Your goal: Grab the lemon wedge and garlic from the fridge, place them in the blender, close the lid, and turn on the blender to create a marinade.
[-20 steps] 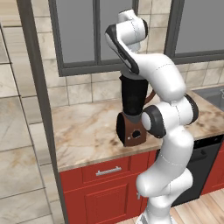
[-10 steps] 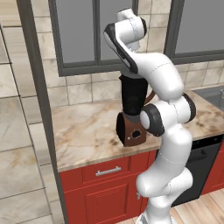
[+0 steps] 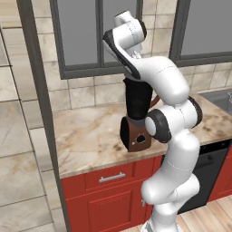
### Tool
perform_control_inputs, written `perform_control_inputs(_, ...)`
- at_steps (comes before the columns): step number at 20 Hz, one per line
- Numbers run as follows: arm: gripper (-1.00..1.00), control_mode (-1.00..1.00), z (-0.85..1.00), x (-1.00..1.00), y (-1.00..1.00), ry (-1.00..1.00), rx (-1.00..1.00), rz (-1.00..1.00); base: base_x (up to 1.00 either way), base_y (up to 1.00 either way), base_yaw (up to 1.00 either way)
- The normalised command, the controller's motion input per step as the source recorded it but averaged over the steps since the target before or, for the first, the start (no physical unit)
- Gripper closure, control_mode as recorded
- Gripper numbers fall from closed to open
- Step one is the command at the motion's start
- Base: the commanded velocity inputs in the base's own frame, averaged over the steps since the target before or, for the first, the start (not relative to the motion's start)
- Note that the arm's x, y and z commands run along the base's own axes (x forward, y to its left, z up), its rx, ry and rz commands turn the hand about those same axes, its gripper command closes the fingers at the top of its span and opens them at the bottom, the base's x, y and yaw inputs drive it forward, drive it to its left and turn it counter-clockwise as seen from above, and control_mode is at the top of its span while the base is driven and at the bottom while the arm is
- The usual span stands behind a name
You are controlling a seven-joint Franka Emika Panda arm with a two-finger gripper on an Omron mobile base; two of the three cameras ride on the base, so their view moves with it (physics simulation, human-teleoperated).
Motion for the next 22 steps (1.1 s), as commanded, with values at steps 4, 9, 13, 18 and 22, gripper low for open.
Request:
perform_control_inputs(4, 1.00, -1.00, -0.81, -0.13, 0.15, 0.00, -0.04, 0.00, 0.00, 0.00, 0.00)
perform_control_inputs(9, 1.00, -1.00, -0.11, -0.23, -0.03, 0.00, 0.00, 0.00, 0.00, 0.00, 0.00)
perform_control_inputs(13, 1.00, -1.00, -0.23, -0.16, 0.04, 0.06, -0.03, 0.01, 0.00, 0.00, 0.00)
perform_control_inputs(18, 1.00, -1.00, -0.10, 0.08, 0.32, 0.26, -0.10, 0.01, 0.00, 0.00, 0.00)
perform_control_inputs(22, 1.00, -1.00, -0.02, 0.13, 0.26, 0.10, 0.00, 0.00, 0.00, 0.00, 0.00)
